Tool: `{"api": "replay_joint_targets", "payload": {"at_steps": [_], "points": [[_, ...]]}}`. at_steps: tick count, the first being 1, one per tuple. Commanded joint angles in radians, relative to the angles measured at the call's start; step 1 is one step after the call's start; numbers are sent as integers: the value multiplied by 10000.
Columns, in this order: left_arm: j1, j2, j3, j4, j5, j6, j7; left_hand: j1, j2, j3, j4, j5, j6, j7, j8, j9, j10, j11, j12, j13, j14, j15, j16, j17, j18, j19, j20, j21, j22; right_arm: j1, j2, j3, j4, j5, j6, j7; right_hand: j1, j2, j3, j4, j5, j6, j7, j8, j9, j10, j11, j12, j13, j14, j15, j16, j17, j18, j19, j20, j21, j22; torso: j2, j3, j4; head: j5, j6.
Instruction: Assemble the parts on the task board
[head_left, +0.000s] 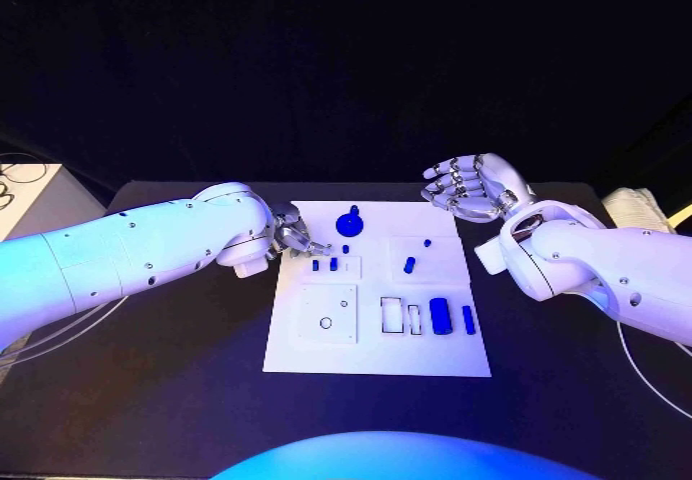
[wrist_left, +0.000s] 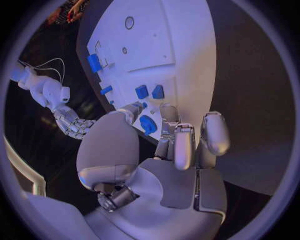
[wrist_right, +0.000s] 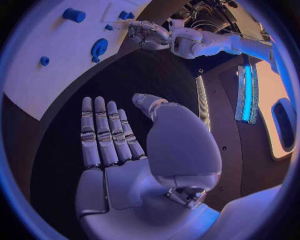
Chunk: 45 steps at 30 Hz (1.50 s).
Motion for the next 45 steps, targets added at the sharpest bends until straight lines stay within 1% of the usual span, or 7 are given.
{"api": "replay_joint_targets", "payload": {"at_steps": [1,7,14,17,23,30,45], "points": [[4,-48,72,100,412,-664,380,89,50,-133,-19,6,-121,36,54,26,-185,27,-114,-141,549,93,-107,1309,145,-171,33,-114,-161,-14,6,2,4,2,103,127,-73,13,-35,-3,37,-1,530,-66,-17,38,48,-32,-9,43,21,-47,-8,48,-35,28,-54,-8,-4,-4,5,-32,0],[3,-147,203,202,906,-1137,1166,387,288,-513,-17,72,-735,281,-50,-41,-1000,252,-393,-730,231,295,-476,681,291,-733,199,-531,-826,-25,6,2,5,7,103,127,-74,14,-39,-2,42,-1,531,-67,-20,38,49,-32,-15,45,22,-51,-16,47,-47,31,-55,-24,-10,-1,24,-51,43],[3,-91,235,173,1825,-2226,4011,2987,491,543,-481,153,-2240,1110,-837,-956,-3141,1031,-1254,-1402,-2823,1016,-3144,-3225,1011,-4291,786,-3313,-4610,-29,7,2,-1,8,100,126,-74,14,-39,-2,42,-1,531,-67,-20,38,49,-32,-15,45,22,-51,-16,47,-47,31,-55,-24,-11,0,29,-62,93],[-4,51,159,51,1280,-2838,5255,3943,233,1391,-923,152,-2365,1286,-1232,-1621,-3812,1237,-1983,-2050,-3814,1188,-3750,-4278,1035,-4461,998,-3555,-4713,-29,4,2,-3,8,97,128,-71,24,-40,-2,53,4,531,-66,-24,44,49,-30,-24,54,22,-55,-27,49,-57,34,-52,-48,-9,3,28,-72,117],[-123,319,-21,-229,-333,-3228,5898,4185,-160,2175,-1575,82,-1957,1261,-1612,-2722,-4013,1285,-2760,-3051,-4441,1258,-3904,-5147,1075,-4675,1075,-3440,-4546,-29,-6,2,-7,8,97,133,-69,26,-40,-3,56,6,530,-65,-25,46,48,-30,-27,57,22,-56,-30,50,-59,34,-51,-55,-9,3,34,-91,143],[-291,712,-263,-673,-2035,-3129,5883,3736,-524,2148,-1765,54,-1316,952,-2013,-3610,-3753,1255,-3501,-3932,-4364,1222,-3748,-5659,1078,-4676,1073,-3539,-4577,-30,-11,2,-8,7,100,143,-48,34,-36,-17,82,14,526,-63,-30,52,44,-28,-40,71,20,-62,-46,54,-66,37,-45,-88,7,-4,15,-115,189],[-354,1241,-380,-1294,-3491,-2043,5076,3521,-567,1796,-1953,21,-664,844,-2381,-4200,-3474,1248,-3955,-4538,-3623,1216,-2780,-5294,1080,-4392,1075,-3409,-4505,-30,2,2,-10,7,111,146,-41,38,-35,-22,96,19,525,-62,-32,55,43,-28,-46,76,19,-65,-55,55,-67,38,-42,-105,-4,-3,27,-122,182]]}}
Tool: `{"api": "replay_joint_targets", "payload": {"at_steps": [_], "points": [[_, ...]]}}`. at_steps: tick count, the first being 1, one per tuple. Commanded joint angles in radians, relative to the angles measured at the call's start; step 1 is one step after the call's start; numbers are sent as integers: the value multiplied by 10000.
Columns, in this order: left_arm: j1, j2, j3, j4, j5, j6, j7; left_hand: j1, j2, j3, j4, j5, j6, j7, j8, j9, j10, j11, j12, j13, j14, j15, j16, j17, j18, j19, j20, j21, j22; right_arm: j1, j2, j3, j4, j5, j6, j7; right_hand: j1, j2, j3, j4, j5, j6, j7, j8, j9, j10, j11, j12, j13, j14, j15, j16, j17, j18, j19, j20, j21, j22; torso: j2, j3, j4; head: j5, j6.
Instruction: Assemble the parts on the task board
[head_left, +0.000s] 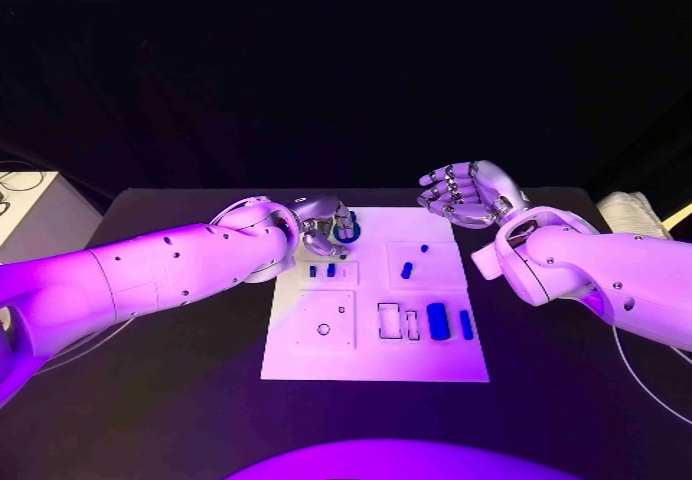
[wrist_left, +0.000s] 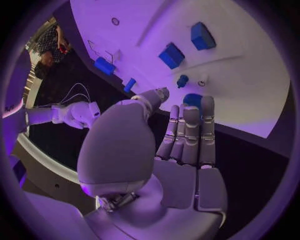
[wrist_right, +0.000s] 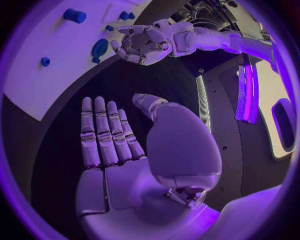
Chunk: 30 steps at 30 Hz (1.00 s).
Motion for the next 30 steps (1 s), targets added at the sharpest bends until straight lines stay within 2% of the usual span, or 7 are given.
{"api": "replay_joint_targets", "payload": {"at_steps": [1,14,25,30], "points": [[-4,83,2,-58,-679,598,-323,-78,-11,-73,-22,-32,121,3,-69,-36,58,-4,-78,-44,124,7,122,66,143,82,-14,54,20,-5,7,2,4,-17,110,141,-42,38,-36,-21,58,19,525,-62,-12,55,43,-28,-9,76,19,-65,-8,55,-31,1,-42,-9,-11,-4,12,-17,1],[-3,234,0,-223,-809,1204,-669,-18,111,30,-141,9,472,36,-284,-283,515,-93,-217,-289,656,-65,764,567,94,437,-66,415,404,-5,19,2,3,-16,111,144,-38,41,-35,-24,74,22,524,-62,-14,58,42,-28,-14,81,18,-68,-15,56,-32,2,-40,-23,-2,4,4,-37,-4],[-4,381,0,-305,-778,1309,-633,-30,153,121,-183,15,628,31,-399,-388,771,-148,-313,-402,822,-112,983,714,45,649,-106,630,683,-6,20,2,17,-16,115,143,-38,41,-35,-24,74,22,524,-62,-14,58,42,-28,-14,81,18,-68,-15,56,-32,2,-40,-23,2,4,-13,-54,-21],[-7,447,-2,-411,-754,1260,-643,50,252,272,-267,9,760,30,-468,-450,955,-189,-400,-484,924,-151,1119,799,14,794,-142,791,880,-6,17,2,28,-16,118,141,-38,41,-35,-24,74,22,524,-62,-14,58,42,-28,-14,81,18,-68,-15,56,-32,2,-40,-23,-2,6,3,-72,-30]]}}
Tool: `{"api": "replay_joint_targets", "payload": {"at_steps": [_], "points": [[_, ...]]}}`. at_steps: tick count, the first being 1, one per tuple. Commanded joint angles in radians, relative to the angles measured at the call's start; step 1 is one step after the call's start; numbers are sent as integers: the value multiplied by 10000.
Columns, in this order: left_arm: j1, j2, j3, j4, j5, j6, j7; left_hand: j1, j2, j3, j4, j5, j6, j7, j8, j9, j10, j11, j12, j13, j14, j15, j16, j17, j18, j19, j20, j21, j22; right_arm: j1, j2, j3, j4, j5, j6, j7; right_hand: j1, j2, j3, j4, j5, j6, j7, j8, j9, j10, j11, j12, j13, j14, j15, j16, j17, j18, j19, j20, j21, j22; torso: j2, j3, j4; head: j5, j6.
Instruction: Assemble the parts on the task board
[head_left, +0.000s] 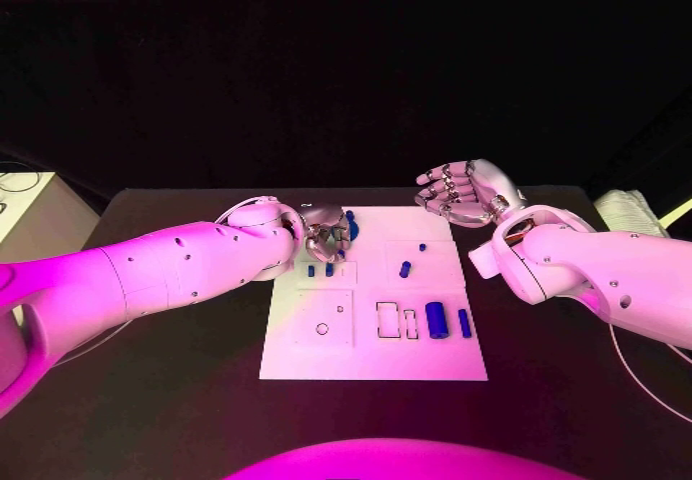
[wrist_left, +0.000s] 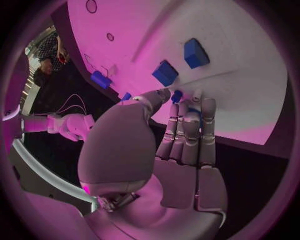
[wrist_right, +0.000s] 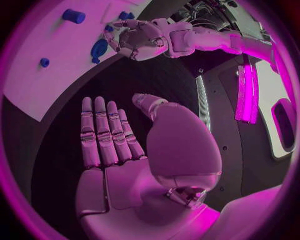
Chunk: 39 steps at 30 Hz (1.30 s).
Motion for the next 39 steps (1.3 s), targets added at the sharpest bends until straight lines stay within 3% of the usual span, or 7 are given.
{"api": "replay_joint_targets", "payload": {"at_steps": [1,16,39], "points": [[-4,56,2,-70,-37,124,-26,42,163,108,-46,7,115,27,-71,-34,143,1,-77,-41,96,-31,89,34,11,120,5,98,90,-4,2,2,22,-19,119,135,-39,41,-36,-24,33,22,524,-62,-15,58,42,-28,-17,81,18,-68,-17,57,-32,2,-40,-9,2,5,5,-11,-5],[-7,173,0,-267,78,368,-127,162,409,503,-310,-17,351,62,-258,-164,327,8,-438,-275,131,-49,222,-95,-15,188,-49,358,337,-4,-15,3,48,-19,127,131,-35,45,-40,-28,70,32,524,-60,-23,64,41,-28,-32,95,17,-79,-41,59,-31,4,-34,-54,-9,12,7,-41,-20],[-49,332,-26,-403,264,617,-8,65,391,538,-379,-37,411,74,-346,-211,367,34,-649,-389,137,-25,277,-148,-26,167,-31,436,428,-3,-32,3,82,-20,148,123,-36,46,-45,-29,80,40,524,-58,-26,69,41,-27,-37,104,16,-83,-53,60,-29,5,-30,-76,-4,-1,10,-102,-77]]}}
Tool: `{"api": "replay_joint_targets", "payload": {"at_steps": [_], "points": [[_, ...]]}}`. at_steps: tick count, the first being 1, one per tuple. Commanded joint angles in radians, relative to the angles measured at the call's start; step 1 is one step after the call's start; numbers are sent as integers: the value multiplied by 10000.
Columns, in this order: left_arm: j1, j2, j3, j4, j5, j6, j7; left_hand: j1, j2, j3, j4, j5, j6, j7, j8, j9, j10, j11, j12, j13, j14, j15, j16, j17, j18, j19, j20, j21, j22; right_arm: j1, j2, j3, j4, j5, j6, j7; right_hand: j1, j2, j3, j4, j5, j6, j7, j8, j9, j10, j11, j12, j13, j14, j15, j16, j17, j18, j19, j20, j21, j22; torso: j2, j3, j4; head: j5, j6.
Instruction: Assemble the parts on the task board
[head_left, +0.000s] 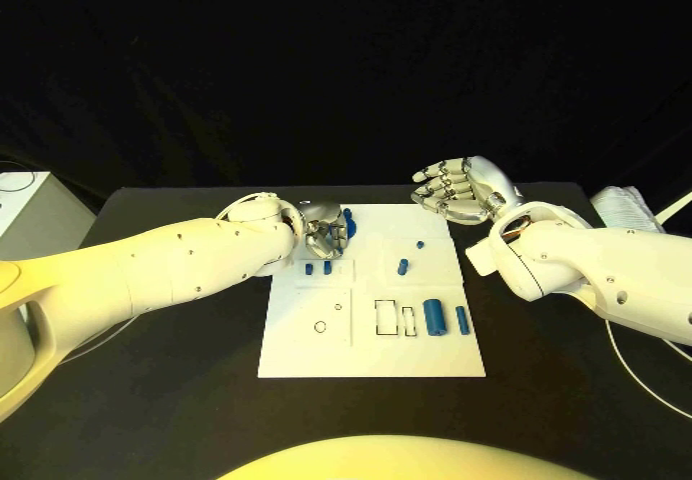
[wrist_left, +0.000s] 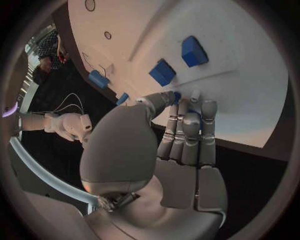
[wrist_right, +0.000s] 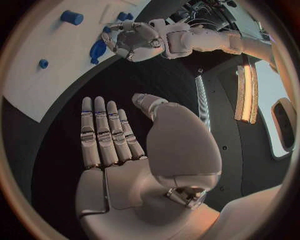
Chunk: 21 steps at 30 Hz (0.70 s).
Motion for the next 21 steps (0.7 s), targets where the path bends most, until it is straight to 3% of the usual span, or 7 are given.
{"api": "replay_joint_targets", "payload": {"at_steps": [1,11,21], "points": [[-56,56,-40,1,117,337,70,-70,-1,53,-12,-38,50,15,-55,-23,44,4,-97,-49,-16,46,66,-40,-28,-20,15,68,13,-3,-1,3,21,-24,135,122,-36,46,-45,-29,43,40,524,-58,-12,34,5,-27,-16,68,-19,-42,-9,60,-29,5,-30,-9,4,2,-3,-5,-13],[-79,93,-70,-50,117,432,38,-106,10,100,-72,-39,73,39,-135,-60,62,32,-290,-146,32,71,125,-26,-49,34,38,153,135,-2,-3,3,30,-24,151,115,-38,48,-48,-27,47,50,524,-54,-14,40,4,-25,-19,75,-20,-43,-16,61,-26,5,-28,-23,0,8,-1,-23,-25],[-92,96,-86,-103,69,128,57,29,313,352,-450,-27,690,-49,-141,-17,996,-152,-593,-264,916,-101,628,869,-160,614,-98,724,843,-1,-17,4,54,-24,159,110,-38,48,-48,-27,47,50,524,-54,-14,40,4,-25,-19,75,-20,-43,-16,61,-26,5,-28,-23,-11,7,4,-28,-37]]}}
